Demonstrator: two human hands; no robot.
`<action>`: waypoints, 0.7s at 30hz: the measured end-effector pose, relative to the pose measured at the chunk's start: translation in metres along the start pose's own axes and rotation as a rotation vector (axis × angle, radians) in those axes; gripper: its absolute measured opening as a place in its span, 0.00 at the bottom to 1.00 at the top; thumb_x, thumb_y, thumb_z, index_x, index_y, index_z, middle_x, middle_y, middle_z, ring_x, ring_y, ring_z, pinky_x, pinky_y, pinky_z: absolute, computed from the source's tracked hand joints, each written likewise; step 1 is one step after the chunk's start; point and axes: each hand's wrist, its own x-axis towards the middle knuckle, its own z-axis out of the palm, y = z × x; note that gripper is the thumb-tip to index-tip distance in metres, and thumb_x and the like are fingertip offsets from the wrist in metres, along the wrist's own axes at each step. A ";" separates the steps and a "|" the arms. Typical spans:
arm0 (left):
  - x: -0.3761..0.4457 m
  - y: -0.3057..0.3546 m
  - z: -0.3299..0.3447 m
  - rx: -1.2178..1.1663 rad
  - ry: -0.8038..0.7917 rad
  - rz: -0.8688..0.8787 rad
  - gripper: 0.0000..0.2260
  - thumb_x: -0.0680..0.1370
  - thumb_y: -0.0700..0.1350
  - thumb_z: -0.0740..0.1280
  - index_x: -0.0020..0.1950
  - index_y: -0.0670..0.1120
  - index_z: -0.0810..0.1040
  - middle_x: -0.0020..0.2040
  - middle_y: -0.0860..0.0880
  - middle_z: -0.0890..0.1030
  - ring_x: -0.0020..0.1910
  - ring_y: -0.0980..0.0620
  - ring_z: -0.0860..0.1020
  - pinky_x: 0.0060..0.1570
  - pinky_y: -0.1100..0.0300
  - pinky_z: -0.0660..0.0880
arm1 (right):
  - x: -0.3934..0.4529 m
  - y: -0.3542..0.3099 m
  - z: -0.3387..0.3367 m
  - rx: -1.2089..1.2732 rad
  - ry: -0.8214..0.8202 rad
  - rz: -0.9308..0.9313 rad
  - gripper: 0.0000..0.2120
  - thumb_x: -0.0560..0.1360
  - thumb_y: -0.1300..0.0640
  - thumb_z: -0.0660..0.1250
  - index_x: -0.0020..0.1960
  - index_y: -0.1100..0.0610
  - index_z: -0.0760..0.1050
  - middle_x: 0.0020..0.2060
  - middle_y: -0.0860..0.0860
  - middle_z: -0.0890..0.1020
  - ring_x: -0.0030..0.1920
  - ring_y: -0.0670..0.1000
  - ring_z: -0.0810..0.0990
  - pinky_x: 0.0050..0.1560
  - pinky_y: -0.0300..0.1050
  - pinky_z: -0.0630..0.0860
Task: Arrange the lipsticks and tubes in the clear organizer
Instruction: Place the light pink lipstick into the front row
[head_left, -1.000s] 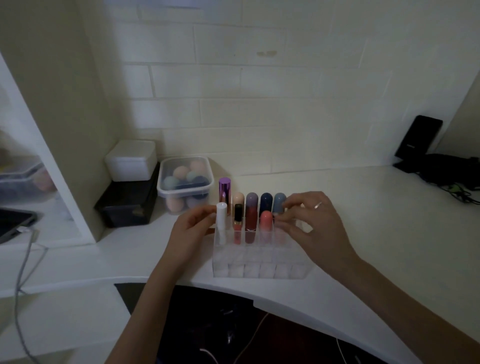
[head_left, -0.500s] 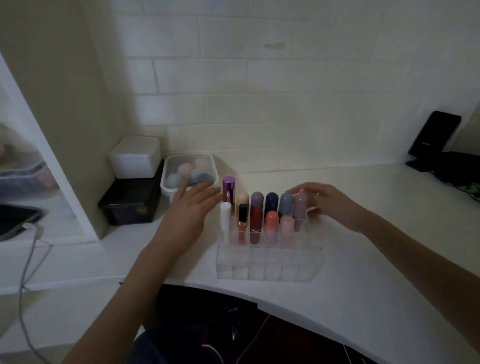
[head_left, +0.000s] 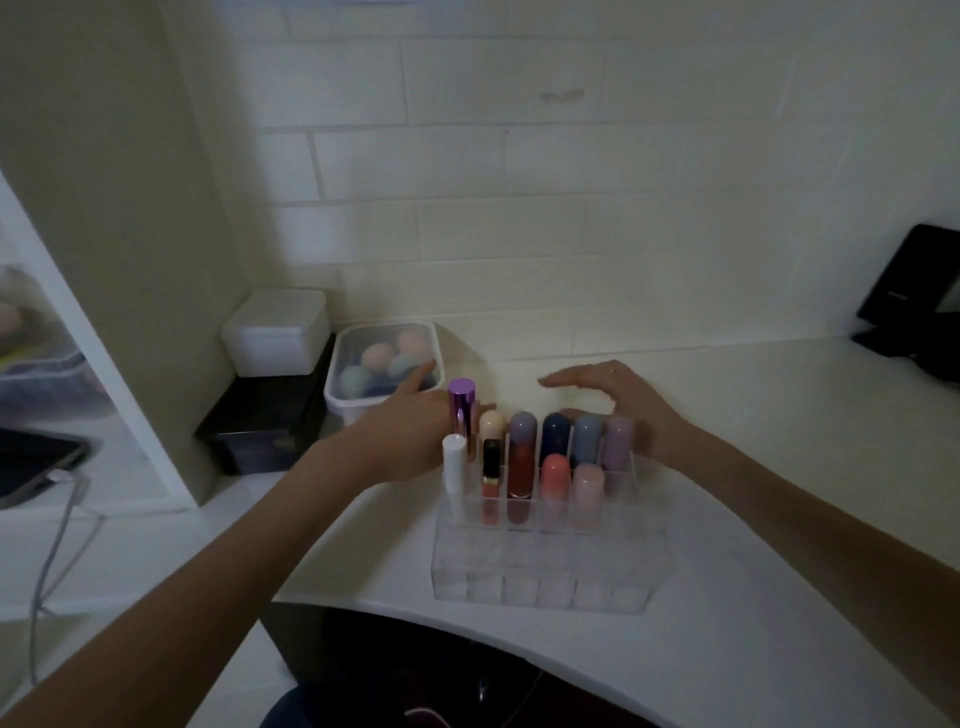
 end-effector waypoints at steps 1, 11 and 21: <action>0.000 0.001 0.000 -0.006 0.013 -0.003 0.12 0.80 0.44 0.59 0.60 0.48 0.78 0.61 0.51 0.80 0.66 0.53 0.73 0.74 0.51 0.43 | -0.001 0.013 0.005 -0.085 -0.035 0.064 0.19 0.76 0.54 0.64 0.63 0.35 0.69 0.66 0.41 0.72 0.69 0.49 0.67 0.72 0.52 0.60; 0.004 0.002 0.006 0.060 0.061 -0.049 0.09 0.79 0.43 0.59 0.51 0.47 0.80 0.54 0.51 0.82 0.62 0.53 0.75 0.74 0.53 0.46 | 0.004 0.029 0.023 0.023 -0.072 0.260 0.20 0.76 0.63 0.62 0.65 0.47 0.73 0.65 0.52 0.76 0.67 0.54 0.71 0.69 0.53 0.66; -0.001 0.011 0.018 -0.010 0.204 -0.163 0.11 0.74 0.34 0.68 0.56 0.39 0.78 0.53 0.39 0.82 0.58 0.44 0.78 0.65 0.63 0.62 | 0.033 0.012 0.026 0.001 -0.114 0.154 0.18 0.81 0.53 0.55 0.69 0.39 0.64 0.70 0.47 0.69 0.64 0.44 0.69 0.68 0.41 0.62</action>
